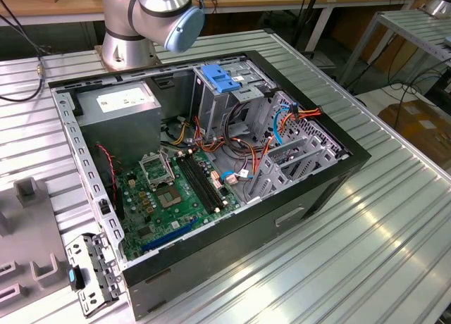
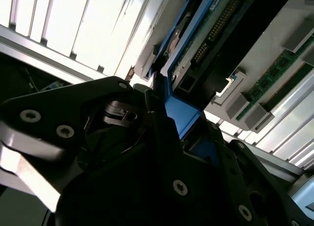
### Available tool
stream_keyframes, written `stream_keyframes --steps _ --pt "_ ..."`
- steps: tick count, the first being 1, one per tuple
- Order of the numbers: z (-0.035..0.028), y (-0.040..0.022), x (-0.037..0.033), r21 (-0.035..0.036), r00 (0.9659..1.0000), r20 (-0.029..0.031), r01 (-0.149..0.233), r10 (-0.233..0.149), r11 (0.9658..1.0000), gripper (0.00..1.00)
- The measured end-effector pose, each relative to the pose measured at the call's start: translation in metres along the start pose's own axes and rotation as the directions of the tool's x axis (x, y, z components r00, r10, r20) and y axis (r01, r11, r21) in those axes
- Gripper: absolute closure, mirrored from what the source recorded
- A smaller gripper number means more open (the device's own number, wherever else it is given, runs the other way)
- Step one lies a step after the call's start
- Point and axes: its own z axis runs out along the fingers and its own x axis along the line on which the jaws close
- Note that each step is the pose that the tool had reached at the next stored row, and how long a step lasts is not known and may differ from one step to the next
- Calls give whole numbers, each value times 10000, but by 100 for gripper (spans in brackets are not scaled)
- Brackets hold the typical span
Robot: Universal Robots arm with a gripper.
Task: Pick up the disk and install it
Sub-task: 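Pick up the disk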
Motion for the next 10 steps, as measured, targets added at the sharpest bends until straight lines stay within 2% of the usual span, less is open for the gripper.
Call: stream_keyframes --steps 4,6,10 --pt "-78 0 -1 0 10000 0 0 0 10000 63" --pt "-76 0 -1 1 10000 0 0 0 10000 63" --pt "-19 0 0 0 10000 -1 0 0 10000 63"
